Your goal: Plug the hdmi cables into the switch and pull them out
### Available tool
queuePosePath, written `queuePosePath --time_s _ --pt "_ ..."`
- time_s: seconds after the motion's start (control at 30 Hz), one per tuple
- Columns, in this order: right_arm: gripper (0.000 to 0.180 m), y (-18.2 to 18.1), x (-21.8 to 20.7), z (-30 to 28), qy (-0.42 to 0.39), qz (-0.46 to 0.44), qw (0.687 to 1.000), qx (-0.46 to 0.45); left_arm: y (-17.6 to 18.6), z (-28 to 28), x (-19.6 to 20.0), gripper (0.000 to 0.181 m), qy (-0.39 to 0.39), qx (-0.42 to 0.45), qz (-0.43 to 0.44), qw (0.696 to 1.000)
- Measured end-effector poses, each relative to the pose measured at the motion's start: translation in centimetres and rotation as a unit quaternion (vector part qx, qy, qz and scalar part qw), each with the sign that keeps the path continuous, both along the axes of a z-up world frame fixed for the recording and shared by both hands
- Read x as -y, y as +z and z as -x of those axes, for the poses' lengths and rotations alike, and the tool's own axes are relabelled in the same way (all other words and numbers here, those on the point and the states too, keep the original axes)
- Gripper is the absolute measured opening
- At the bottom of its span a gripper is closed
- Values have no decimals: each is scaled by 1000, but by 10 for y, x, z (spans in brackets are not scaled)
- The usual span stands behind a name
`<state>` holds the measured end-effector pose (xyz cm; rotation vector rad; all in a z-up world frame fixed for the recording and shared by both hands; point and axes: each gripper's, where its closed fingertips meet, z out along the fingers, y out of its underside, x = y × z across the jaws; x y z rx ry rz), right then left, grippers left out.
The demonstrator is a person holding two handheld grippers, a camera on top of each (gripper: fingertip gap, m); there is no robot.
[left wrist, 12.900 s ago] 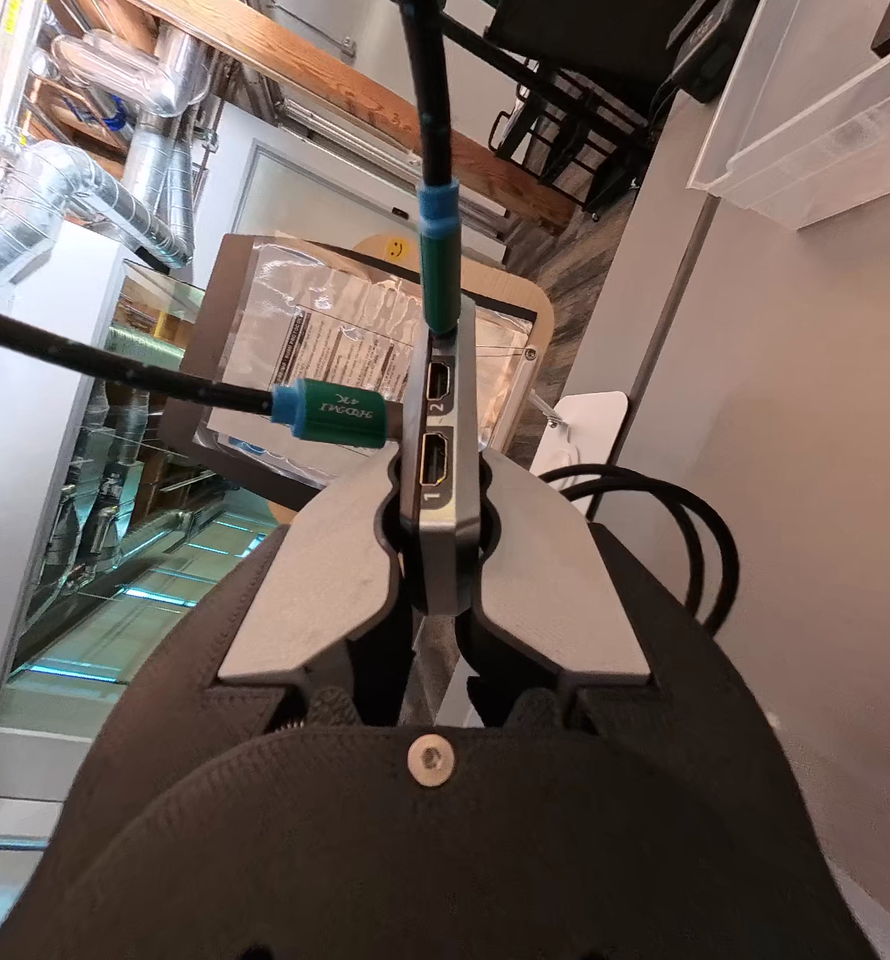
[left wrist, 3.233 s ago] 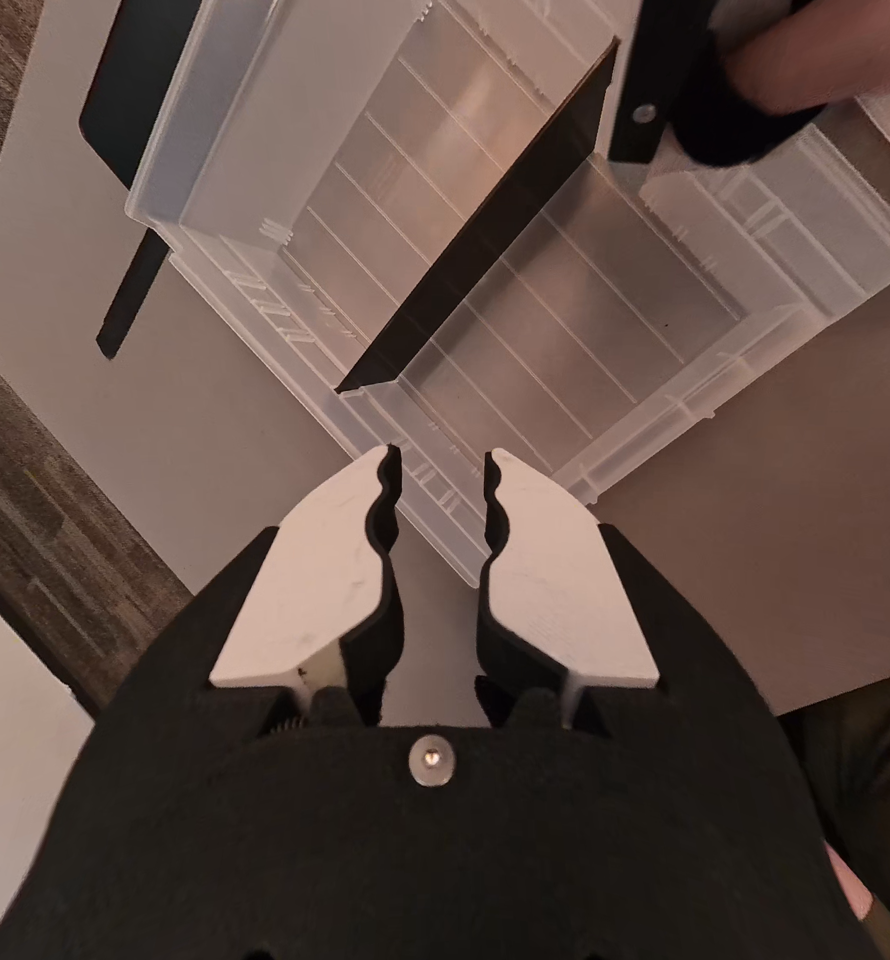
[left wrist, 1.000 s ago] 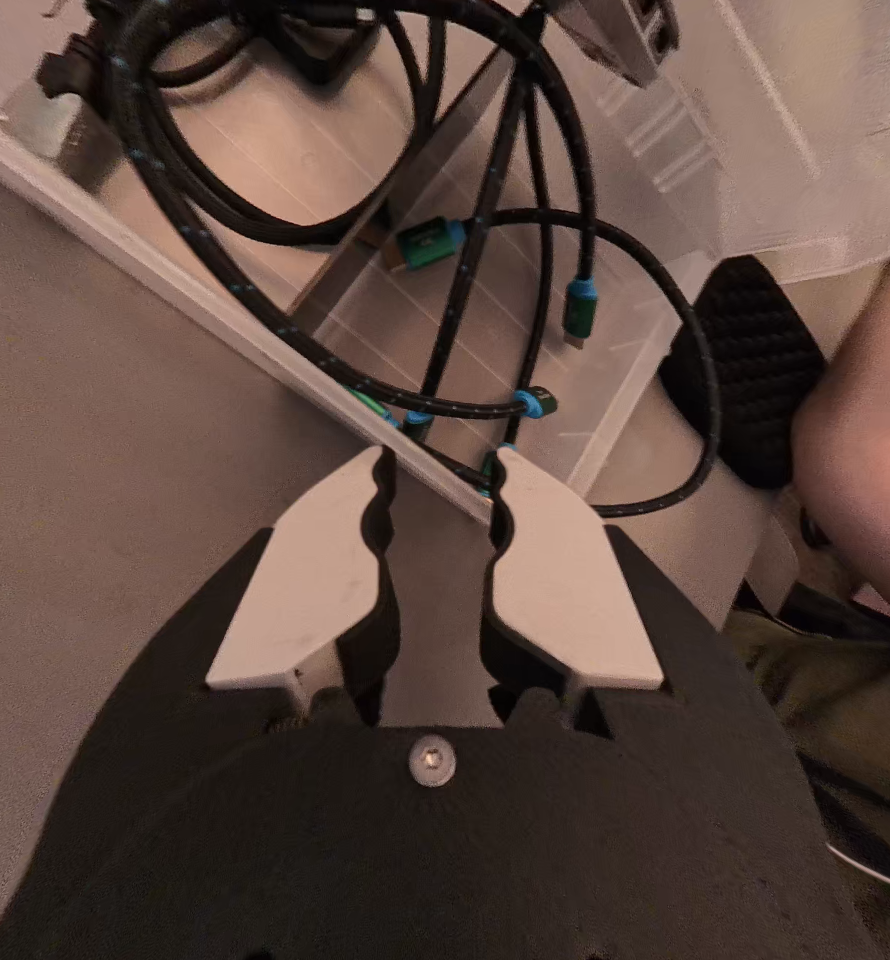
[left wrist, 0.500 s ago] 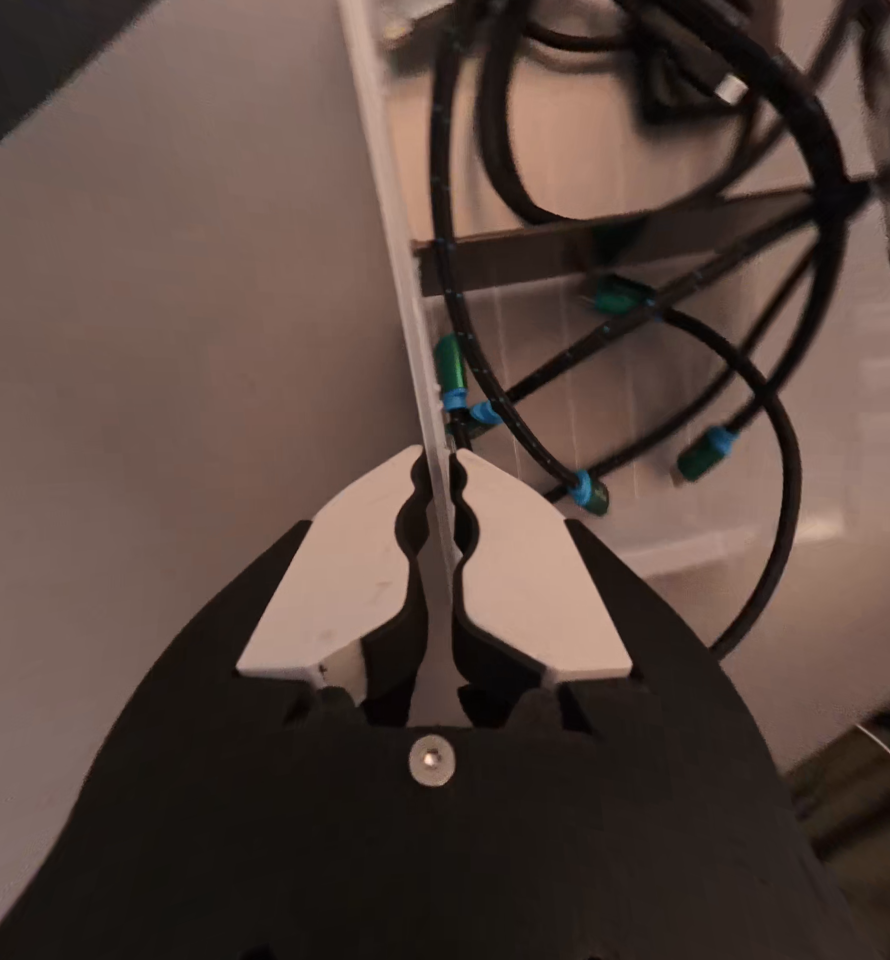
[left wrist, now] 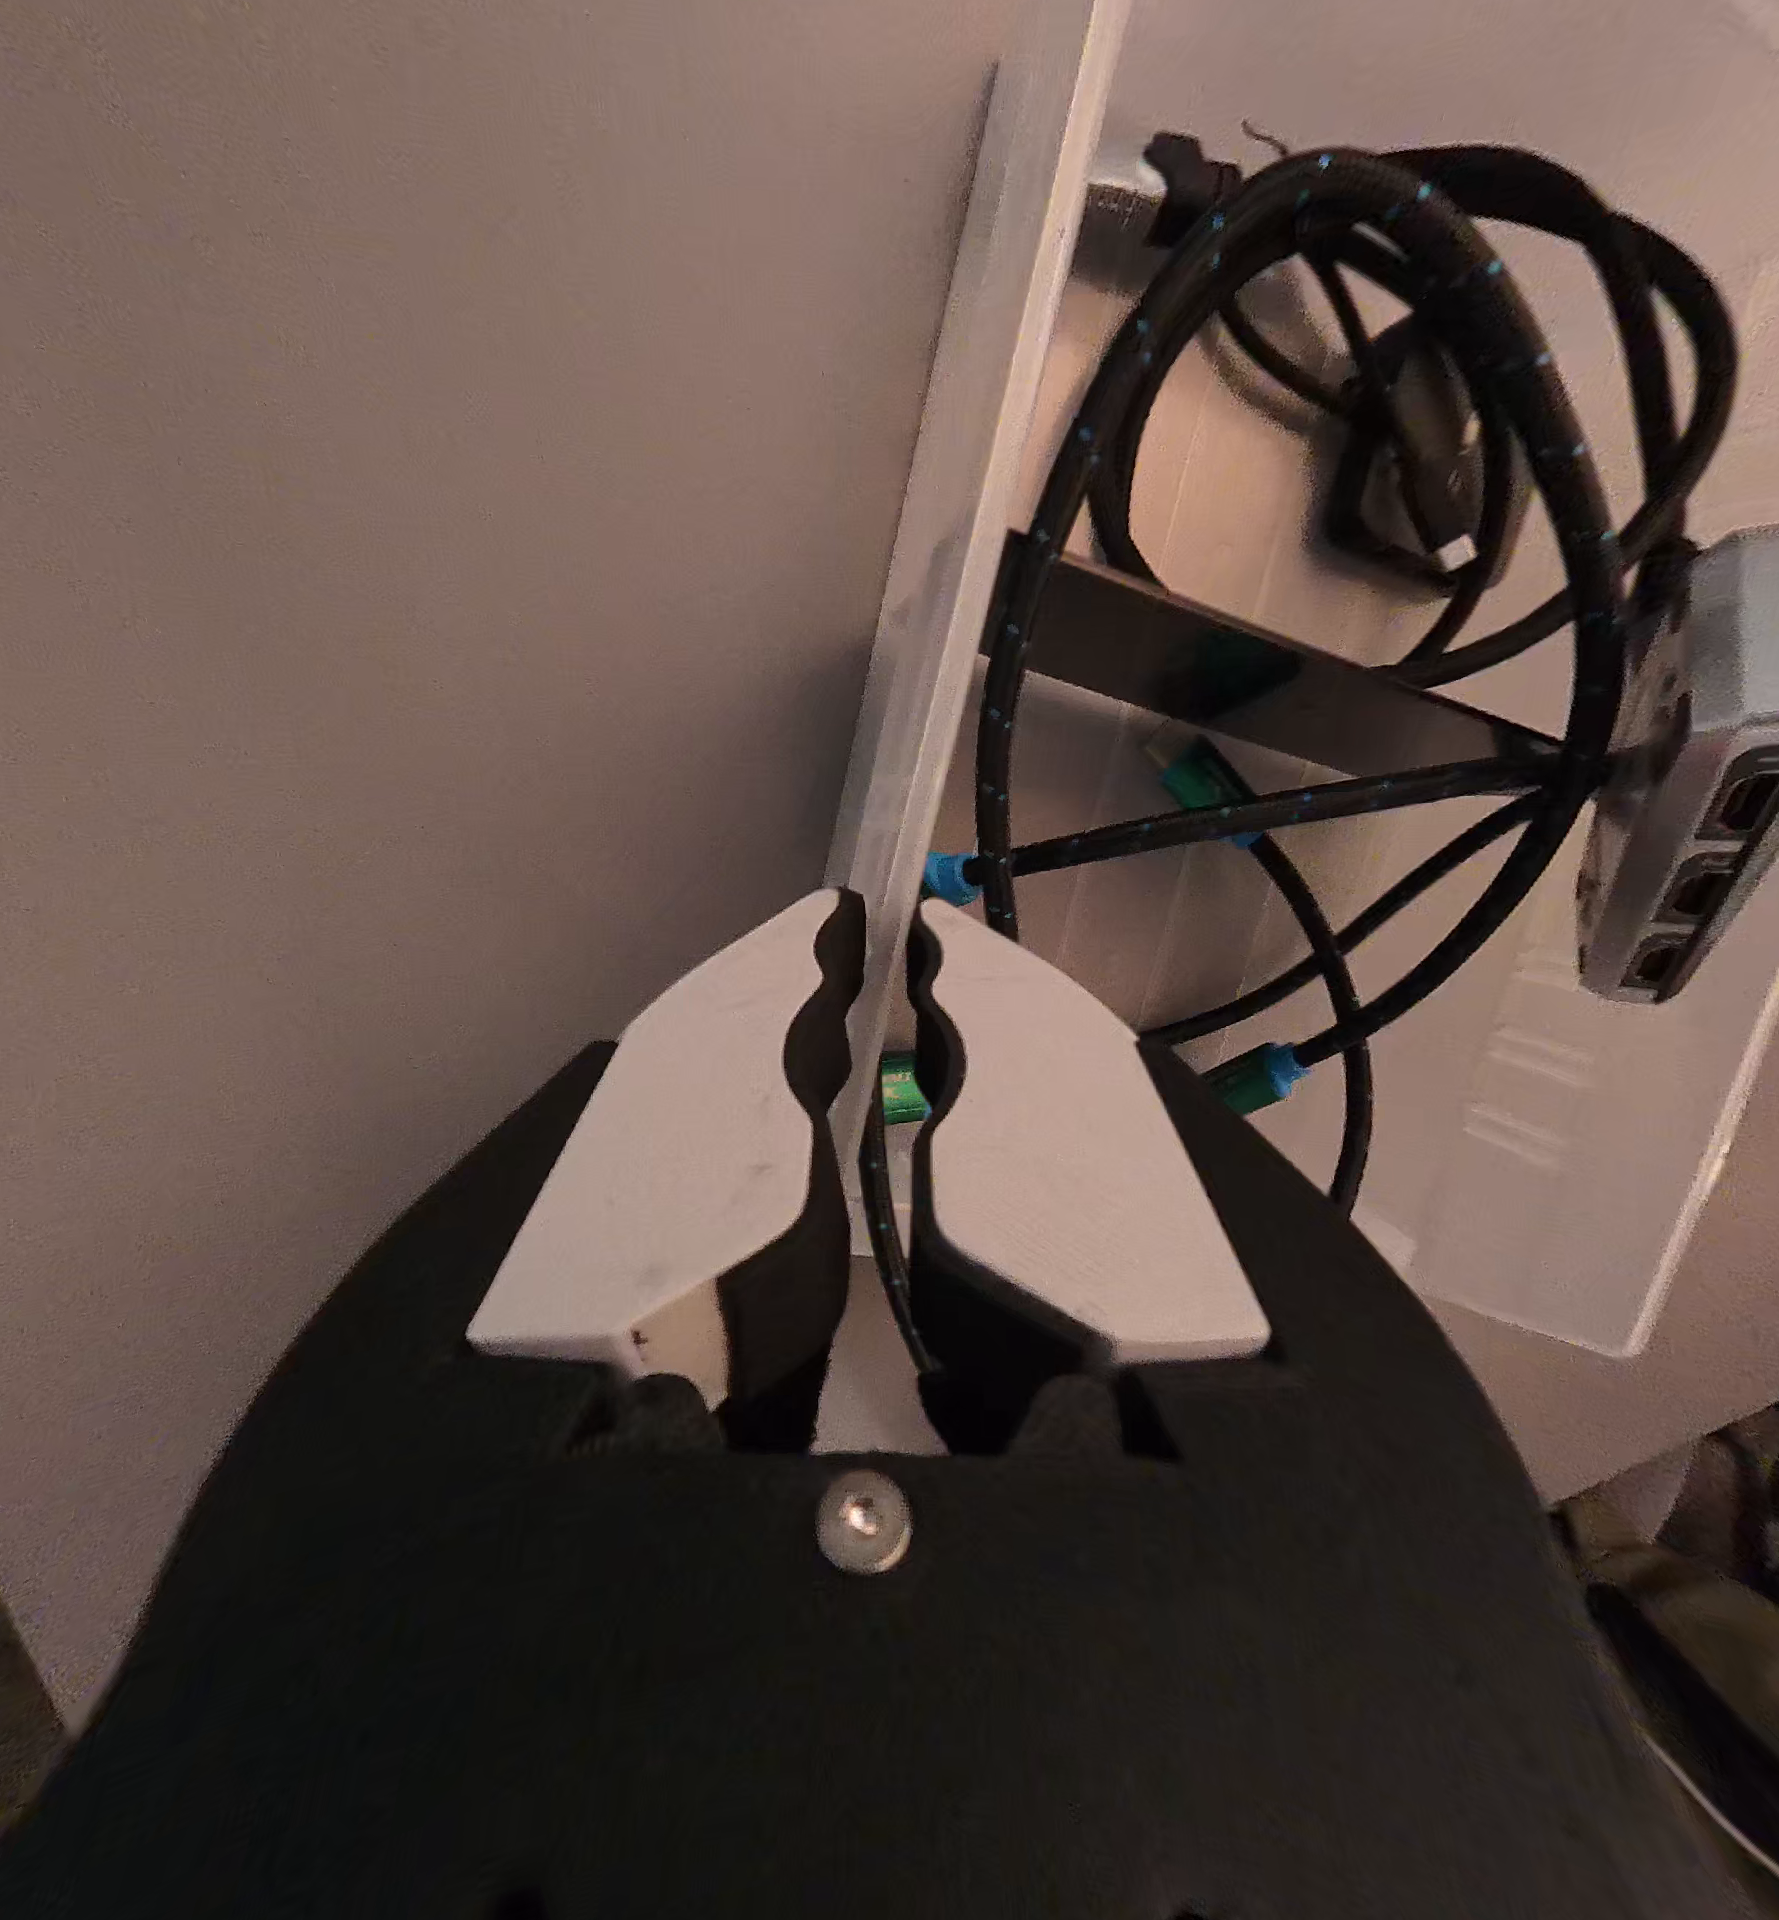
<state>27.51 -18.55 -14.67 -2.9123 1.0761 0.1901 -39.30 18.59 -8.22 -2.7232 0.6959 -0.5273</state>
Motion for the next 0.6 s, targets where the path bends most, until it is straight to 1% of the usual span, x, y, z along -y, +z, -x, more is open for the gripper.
queuePosePath --time_s 0.2,0.4,0.5,0.6 --pt "4 0 -5 -1 1 -3 1000 3 1 41 -3 8 75 23 2 997" --pt "5 0 -5 0 7 -6 1000 2 2 61 -6 9 128 54 7 990" --pt "5 0 -2 2 9 -6 1000 0 1 61 2 10 129 42 24 990" --pt "5 0 1 3 12 -5 1000 -1 1 62 15 7 101 -2 29 994"
